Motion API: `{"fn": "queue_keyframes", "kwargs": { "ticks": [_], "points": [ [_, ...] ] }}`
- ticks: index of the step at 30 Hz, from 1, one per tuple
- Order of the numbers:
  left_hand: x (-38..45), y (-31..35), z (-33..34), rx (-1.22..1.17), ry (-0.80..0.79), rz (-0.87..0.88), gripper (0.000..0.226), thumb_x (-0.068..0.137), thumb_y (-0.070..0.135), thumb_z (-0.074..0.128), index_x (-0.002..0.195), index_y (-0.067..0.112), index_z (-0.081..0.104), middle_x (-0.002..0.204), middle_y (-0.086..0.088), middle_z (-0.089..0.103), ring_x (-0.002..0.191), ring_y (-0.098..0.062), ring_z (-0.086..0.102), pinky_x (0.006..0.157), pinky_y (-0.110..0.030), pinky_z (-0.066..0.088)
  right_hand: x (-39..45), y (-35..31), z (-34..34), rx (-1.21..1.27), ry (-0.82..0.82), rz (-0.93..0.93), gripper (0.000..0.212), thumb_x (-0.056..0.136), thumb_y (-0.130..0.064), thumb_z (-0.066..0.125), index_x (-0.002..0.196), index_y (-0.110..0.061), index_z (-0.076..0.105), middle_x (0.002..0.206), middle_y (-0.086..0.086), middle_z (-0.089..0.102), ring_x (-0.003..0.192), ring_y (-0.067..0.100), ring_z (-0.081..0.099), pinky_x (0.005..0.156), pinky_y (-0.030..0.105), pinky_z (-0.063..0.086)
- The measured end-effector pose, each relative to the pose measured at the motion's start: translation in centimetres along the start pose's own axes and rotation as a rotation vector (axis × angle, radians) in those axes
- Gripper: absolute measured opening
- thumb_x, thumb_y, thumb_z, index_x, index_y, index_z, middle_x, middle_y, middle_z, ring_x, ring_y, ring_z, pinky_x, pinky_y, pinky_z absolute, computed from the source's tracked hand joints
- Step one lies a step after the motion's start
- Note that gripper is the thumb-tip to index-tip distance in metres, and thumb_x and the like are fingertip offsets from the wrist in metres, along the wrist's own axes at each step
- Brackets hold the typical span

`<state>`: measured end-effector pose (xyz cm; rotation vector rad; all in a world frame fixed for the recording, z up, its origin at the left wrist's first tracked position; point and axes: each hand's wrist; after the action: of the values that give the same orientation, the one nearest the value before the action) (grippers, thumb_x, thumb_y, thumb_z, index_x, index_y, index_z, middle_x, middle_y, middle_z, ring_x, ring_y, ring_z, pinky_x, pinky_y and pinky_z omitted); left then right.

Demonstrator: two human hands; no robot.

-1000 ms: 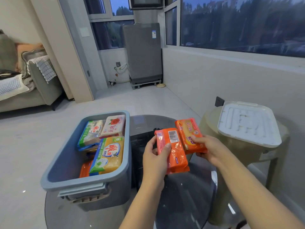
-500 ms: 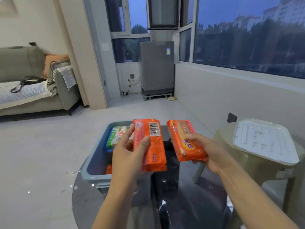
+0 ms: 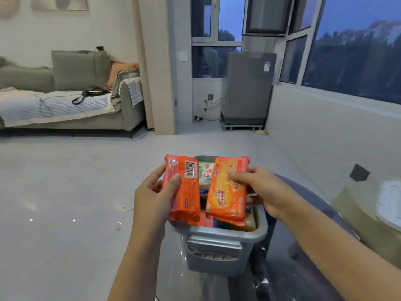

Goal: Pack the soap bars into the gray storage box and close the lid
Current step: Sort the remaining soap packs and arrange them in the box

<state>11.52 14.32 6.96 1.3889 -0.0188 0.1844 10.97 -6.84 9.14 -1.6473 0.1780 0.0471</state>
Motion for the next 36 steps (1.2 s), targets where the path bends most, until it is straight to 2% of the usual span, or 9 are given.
{"fn": "queue_keyframes", "kwargs": {
  "ticks": [5,8,12,16,19,22,26,32,36],
  "points": [
    [1.3,-0.8,-2.0,-0.038,0.062,-0.047,0.035,0.082,0.027,0.069,0.116,0.035,0.062,0.091,0.01,0.072,0.075,-0.013,0.072,0.051,-0.028,0.057,2.3,-0.7,1.8,-0.231,-0.03,-0.045,0.044,0.079,-0.028,0.069,0.117,-0.02,0.048,0.101,0.009,0.068,0.081,0.021,0.07,0.059,0.031,0.056],
    [1.8,-1.3,-2.8,-0.053,0.094,-0.079,0.036,0.084,0.027,0.067,0.119,0.032,0.06,0.095,0.007,0.07,0.082,-0.018,0.071,0.059,-0.033,0.057,3.5,-1.0,2.5,-0.306,-0.088,0.011,0.044,0.08,-0.019,0.069,0.117,-0.016,0.047,0.1,0.016,0.068,0.08,0.028,0.07,0.052,0.032,0.052],
    [2.2,-1.7,-3.4,-0.063,0.098,-0.097,0.032,0.083,0.03,0.066,0.115,0.035,0.059,0.095,0.009,0.07,0.083,-0.017,0.07,0.057,-0.032,0.057,4.6,-1.6,3.4,-0.362,-0.22,0.065,0.027,0.077,-0.016,0.072,0.096,-0.018,0.053,0.091,0.016,0.068,0.064,0.021,0.07,0.047,0.026,0.053],
    [2.2,-2.0,-3.7,-0.091,0.112,-0.112,0.032,0.083,0.028,0.066,0.115,0.034,0.061,0.095,0.008,0.072,0.079,-0.016,0.071,0.054,-0.03,0.058,6.0,-1.8,4.4,-0.625,-0.374,0.006,0.016,0.075,-0.026,0.073,0.076,-0.018,0.059,0.09,0.005,0.072,0.083,0.018,0.07,0.066,0.026,0.054],
    [2.2,-2.3,-3.8,-0.089,0.127,-0.112,0.031,0.083,0.03,0.066,0.113,0.037,0.06,0.093,0.01,0.072,0.078,-0.016,0.071,0.054,-0.032,0.058,6.8,-1.8,4.5,-0.685,-0.434,0.009,0.017,0.076,-0.028,0.072,0.068,-0.021,0.06,0.088,0.001,0.073,0.073,0.007,0.066,0.059,0.019,0.05],
    [2.2,-2.5,-3.8,-0.089,0.127,-0.109,0.034,0.083,0.031,0.065,0.116,0.035,0.061,0.097,0.008,0.072,0.082,-0.018,0.071,0.062,-0.037,0.059,7.3,-1.7,4.2,-0.789,-0.43,-0.038,0.016,0.075,-0.032,0.073,0.066,-0.024,0.063,0.08,-0.004,0.073,0.058,0.0,0.063,0.051,0.014,0.047],
    [2.2,-2.7,-3.3,-0.093,0.118,-0.11,0.032,0.083,0.03,0.066,0.114,0.036,0.062,0.098,0.006,0.073,0.082,-0.019,0.072,0.06,-0.034,0.058,7.7,-1.1,4.3,-1.041,-0.35,-0.165,0.017,0.07,-0.036,0.076,0.065,-0.024,0.065,0.07,-0.01,0.07,0.066,0.003,0.064,0.053,0.015,0.047],
    [2.0,-2.7,-2.5,-0.097,0.098,-0.124,0.037,0.082,0.031,0.066,0.118,0.034,0.06,0.105,0.002,0.072,0.086,-0.022,0.071,0.065,-0.038,0.058,7.8,0.0,4.3,-1.206,-0.371,-0.234,0.022,0.082,-0.037,0.063,0.095,-0.023,0.074,0.091,-0.009,0.072,0.079,0.006,0.061,0.065,0.016,0.046],
    [1.9,-2.6,-2.0,-0.082,0.063,-0.141,0.038,0.079,0.033,0.067,0.117,0.036,0.06,0.099,0.006,0.072,0.076,-0.018,0.073,0.055,-0.033,0.058,7.4,-0.7,3.8,-0.915,-0.31,-0.206,0.021,0.086,-0.036,0.058,0.094,-0.022,0.073,0.082,-0.01,0.071,0.071,0.003,0.065,0.054,0.012,0.047]
  ]
}}
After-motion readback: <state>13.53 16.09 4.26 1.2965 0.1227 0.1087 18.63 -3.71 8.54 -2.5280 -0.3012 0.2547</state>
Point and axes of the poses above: each hand's wrist, its own x-axis towards the middle knuckle, its own z-axis out of the palm, y = z × x
